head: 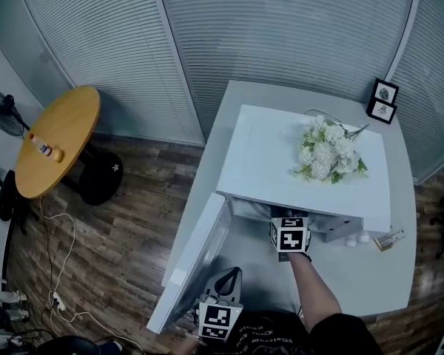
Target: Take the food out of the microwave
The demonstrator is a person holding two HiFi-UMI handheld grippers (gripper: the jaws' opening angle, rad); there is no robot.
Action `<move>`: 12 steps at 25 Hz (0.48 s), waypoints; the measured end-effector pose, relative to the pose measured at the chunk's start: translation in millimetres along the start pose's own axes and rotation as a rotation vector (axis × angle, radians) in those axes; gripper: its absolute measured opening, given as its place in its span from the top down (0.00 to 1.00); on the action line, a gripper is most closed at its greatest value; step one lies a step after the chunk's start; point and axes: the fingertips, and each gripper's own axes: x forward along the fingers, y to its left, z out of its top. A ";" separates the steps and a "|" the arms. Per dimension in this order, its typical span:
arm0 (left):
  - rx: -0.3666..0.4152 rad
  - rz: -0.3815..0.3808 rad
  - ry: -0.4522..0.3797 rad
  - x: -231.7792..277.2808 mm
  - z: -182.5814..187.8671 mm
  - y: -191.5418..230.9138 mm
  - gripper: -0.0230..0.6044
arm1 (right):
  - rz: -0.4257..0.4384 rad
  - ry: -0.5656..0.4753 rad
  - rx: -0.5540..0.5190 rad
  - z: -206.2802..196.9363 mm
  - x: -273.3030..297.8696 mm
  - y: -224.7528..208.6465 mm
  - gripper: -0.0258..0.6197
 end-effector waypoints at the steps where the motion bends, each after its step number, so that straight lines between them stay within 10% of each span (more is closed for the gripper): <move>1: -0.001 0.001 0.001 0.5 -0.2 0.5 0.95 | -0.003 0.007 -0.004 -1.0 1.7 -0.6 0.69; 12: 0.007 0.004 0.003 0.9 -1.3 0.3 0.95 | -0.029 0.042 -0.073 -4.8 5.2 -5.0 0.73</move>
